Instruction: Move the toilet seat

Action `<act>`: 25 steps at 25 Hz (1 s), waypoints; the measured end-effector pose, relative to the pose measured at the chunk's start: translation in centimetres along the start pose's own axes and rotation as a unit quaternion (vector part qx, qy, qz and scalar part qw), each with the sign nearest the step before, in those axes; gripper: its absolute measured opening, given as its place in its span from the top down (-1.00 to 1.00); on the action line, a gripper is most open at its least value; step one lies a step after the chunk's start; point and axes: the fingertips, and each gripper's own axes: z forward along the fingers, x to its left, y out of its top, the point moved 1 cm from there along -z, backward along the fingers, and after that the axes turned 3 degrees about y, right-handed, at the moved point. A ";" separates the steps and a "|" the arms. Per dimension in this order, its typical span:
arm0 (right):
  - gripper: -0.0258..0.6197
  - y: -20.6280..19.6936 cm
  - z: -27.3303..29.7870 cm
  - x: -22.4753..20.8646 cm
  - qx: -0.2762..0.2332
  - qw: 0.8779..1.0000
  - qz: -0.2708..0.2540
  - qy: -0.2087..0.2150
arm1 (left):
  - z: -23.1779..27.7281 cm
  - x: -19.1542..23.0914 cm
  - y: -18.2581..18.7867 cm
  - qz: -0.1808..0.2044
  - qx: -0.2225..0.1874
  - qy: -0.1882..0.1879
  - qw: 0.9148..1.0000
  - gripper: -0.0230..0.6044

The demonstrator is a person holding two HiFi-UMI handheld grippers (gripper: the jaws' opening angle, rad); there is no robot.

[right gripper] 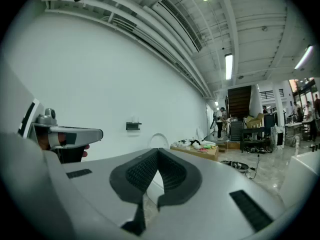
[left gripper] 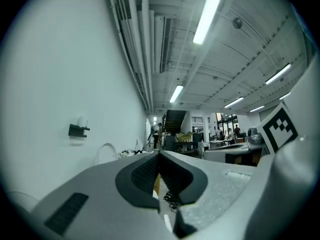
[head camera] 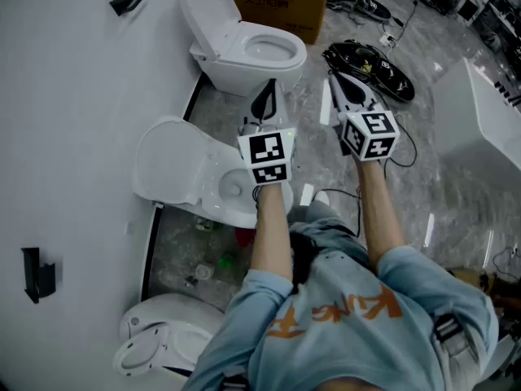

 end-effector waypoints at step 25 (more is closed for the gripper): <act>0.92 -2.8 0.9 -23.1 0.033 0.997 0.064 0.011 | 17.0 -12.1 -5.3 -0.030 0.067 0.018 0.997 0.94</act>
